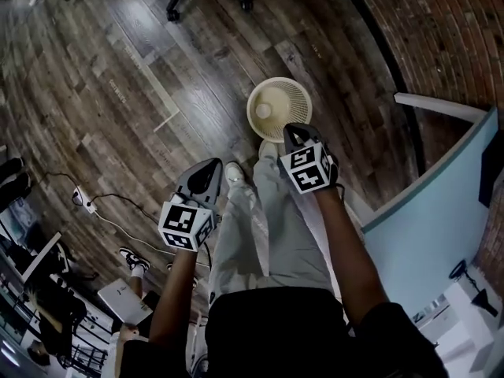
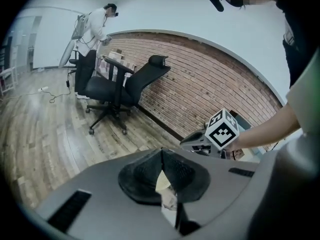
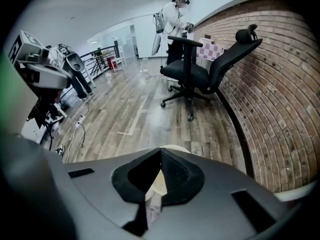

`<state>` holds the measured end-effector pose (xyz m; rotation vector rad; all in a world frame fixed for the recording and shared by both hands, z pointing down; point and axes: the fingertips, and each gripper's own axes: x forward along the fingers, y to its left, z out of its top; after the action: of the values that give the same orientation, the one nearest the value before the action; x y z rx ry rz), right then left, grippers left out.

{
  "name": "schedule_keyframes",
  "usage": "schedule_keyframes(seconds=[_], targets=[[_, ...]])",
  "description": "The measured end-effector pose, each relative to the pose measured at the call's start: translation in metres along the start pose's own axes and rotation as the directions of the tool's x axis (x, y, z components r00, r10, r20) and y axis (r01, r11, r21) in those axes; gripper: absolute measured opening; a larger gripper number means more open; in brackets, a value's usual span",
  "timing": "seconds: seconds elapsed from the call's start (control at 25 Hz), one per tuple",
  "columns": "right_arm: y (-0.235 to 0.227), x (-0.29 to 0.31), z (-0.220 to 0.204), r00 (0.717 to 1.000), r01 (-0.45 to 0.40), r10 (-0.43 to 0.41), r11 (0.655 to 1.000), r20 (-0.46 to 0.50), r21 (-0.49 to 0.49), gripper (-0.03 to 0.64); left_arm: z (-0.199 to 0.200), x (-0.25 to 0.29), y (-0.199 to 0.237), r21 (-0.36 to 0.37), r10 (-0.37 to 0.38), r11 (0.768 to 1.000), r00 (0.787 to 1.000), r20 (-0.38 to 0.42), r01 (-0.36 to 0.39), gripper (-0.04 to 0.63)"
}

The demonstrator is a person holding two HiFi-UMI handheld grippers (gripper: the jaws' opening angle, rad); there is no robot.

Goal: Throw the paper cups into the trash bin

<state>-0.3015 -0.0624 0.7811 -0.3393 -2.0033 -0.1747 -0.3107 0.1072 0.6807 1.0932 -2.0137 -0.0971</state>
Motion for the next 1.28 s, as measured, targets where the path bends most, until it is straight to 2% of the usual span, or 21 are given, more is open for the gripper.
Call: schedule_keyframes(seconds=[0.36,0.6,0.72,0.96,1.28], targets=[[0.019,-0.096,0.042,0.994,0.021,-0.024,0.999,0.109,0.029,0.006,0.044,-0.047,-0.019,0.042,0.006,0.999,0.996,0.088,-0.009,0.002],[0.033,-0.155,0.067,0.975,0.038,-0.046,0.998,0.219,0.043,0.006,0.065,-0.079,-0.038,0.08,-0.009,0.997,0.991,0.137,-0.002,0.002],[0.046,-0.184,0.087,0.953,0.028,-0.046,0.997,0.298,0.065,0.006,0.075,-0.091,-0.049,0.123,-0.041,0.992,0.988,0.15,0.022,0.002],[0.073,-0.245,0.122,0.896,0.029,-0.073,0.994,0.438,0.107,0.006,0.091,-0.126,-0.073,0.156,-0.074,0.987,0.974,0.215,0.04,0.002],[0.093,-0.323,0.149,0.805,0.05,-0.114,0.991,0.583,0.124,0.006,0.139,-0.168,-0.114,0.234,-0.148,0.97,0.93,0.338,0.069,0.002]])
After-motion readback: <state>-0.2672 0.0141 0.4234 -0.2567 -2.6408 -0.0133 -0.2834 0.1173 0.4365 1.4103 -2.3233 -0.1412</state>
